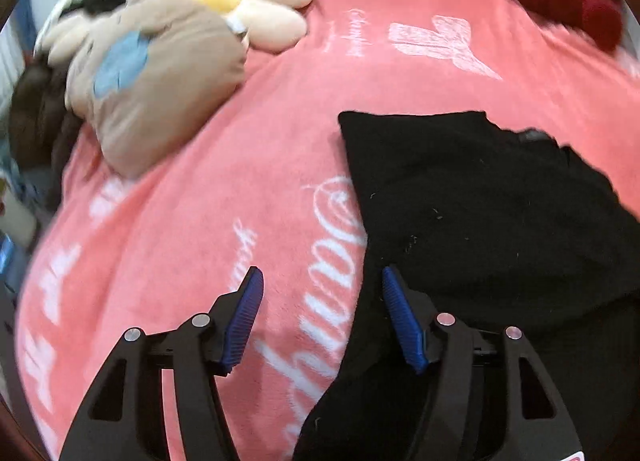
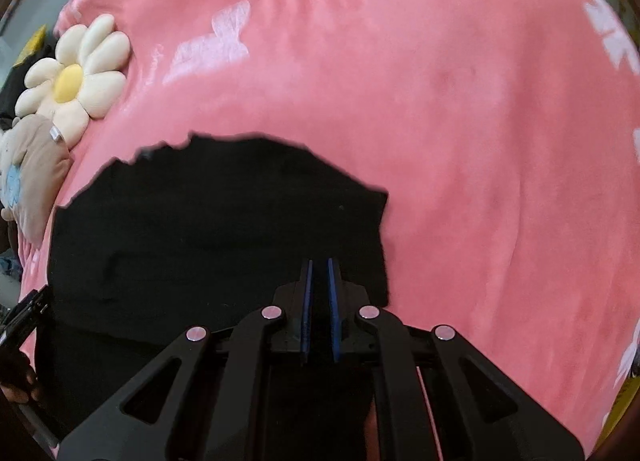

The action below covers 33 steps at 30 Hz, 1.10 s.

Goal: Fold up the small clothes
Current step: 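Grasp the shirt edge with the right tool and fold it toward the left tool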

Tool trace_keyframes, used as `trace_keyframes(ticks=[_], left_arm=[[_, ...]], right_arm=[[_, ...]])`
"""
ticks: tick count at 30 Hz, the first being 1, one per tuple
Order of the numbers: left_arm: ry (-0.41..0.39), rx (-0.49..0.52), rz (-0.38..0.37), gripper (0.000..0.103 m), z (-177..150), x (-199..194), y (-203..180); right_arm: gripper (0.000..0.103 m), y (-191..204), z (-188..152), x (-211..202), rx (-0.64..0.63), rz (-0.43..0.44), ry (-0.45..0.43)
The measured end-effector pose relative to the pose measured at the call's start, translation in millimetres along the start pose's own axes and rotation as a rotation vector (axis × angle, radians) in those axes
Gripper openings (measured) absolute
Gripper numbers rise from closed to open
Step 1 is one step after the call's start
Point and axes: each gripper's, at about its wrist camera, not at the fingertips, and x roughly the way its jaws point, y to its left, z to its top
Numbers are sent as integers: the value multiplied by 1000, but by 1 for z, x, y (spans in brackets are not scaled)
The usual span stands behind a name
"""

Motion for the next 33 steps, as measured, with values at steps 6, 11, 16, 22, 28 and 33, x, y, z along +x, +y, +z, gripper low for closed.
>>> trace_keyframes(ticks=[6, 11, 16, 22, 28, 33], left_arm=[[16, -50, 24, 66, -1, 7, 9], [14, -69, -3, 63, -5, -18, 8], [3, -64, -16, 63, -26, -51, 23], [4, -54, -40, 64, -60, -87, 49], [4, -64, -89, 65, -85, -113, 73], [22, -101, -130, 66, -95, -115, 84]], right_arm=[[8, 12, -4, 32, -70, -40, 133], [9, 43, -16, -23, -111, 59, 28], [25, 130, -50, -29, -305, 201, 87], [28, 235, -79, 7, -423, 378, 244], [30, 281, -86, 35, -342, 409, 266], [39, 339, -91, 49, -392, 369, 250]])
